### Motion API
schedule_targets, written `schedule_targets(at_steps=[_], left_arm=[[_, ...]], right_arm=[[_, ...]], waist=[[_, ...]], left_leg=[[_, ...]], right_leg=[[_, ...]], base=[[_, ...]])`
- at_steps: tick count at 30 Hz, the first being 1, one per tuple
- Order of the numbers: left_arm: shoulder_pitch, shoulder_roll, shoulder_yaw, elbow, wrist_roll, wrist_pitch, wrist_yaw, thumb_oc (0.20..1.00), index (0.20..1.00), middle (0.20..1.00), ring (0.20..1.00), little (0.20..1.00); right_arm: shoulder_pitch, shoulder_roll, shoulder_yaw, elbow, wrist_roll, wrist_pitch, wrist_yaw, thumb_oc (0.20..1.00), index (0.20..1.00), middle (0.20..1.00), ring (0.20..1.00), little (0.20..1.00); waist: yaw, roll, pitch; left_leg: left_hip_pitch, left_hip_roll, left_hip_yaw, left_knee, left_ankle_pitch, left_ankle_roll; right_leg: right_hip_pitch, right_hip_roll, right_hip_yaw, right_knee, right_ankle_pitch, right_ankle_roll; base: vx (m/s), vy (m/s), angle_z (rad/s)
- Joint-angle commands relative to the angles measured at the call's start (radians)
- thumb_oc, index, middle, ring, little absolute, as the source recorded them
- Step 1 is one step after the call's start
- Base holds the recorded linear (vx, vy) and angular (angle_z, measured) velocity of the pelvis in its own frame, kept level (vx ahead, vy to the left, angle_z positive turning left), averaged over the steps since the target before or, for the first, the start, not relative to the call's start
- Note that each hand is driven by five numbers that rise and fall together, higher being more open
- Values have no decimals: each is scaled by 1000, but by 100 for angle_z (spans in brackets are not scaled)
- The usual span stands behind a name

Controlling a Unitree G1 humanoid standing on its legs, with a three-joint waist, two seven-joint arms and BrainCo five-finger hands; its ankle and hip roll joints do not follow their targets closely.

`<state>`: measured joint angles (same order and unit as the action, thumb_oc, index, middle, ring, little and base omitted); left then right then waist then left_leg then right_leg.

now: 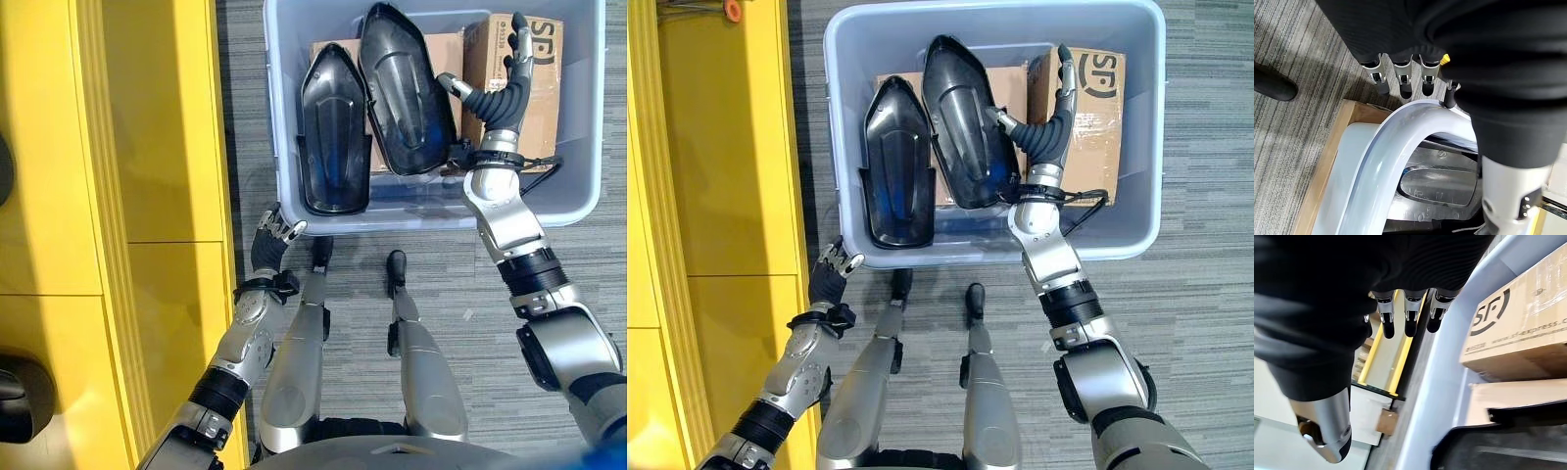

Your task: Move parts from the plastic box to the shelf.

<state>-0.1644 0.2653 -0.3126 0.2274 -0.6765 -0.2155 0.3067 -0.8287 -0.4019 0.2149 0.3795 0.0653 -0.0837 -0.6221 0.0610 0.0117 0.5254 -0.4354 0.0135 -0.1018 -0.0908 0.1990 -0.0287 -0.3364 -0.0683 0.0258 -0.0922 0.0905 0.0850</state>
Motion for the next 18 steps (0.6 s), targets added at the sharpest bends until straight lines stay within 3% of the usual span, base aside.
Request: schedule_targets(at_steps=[1,18], left_arm=[[40,29,11,-48,11,-38,-25,1000,1000,1000,1000,1000],[10,35,-20,-35,-8,-49,-38,1000,1000,1000,1000,1000]], right_arm=[[-61,-57,9,-3,-16,-20,4,1000,1000,1000,1000,1000],[-228,-142,132,332,34,11,70,1000,1000,1000,1000,1000]], waist=[[13,-17,-25],[43,4,-5]], left_leg=[[22,38,-8,8,-86,-23],[-21,34,-15,13,-83,-22]], right_leg=[[-24,-72,-4,50,-52,35],[-69,-67,-10,67,-54,36]], base=[[-10,-21,-4],[1,-3,-1]])
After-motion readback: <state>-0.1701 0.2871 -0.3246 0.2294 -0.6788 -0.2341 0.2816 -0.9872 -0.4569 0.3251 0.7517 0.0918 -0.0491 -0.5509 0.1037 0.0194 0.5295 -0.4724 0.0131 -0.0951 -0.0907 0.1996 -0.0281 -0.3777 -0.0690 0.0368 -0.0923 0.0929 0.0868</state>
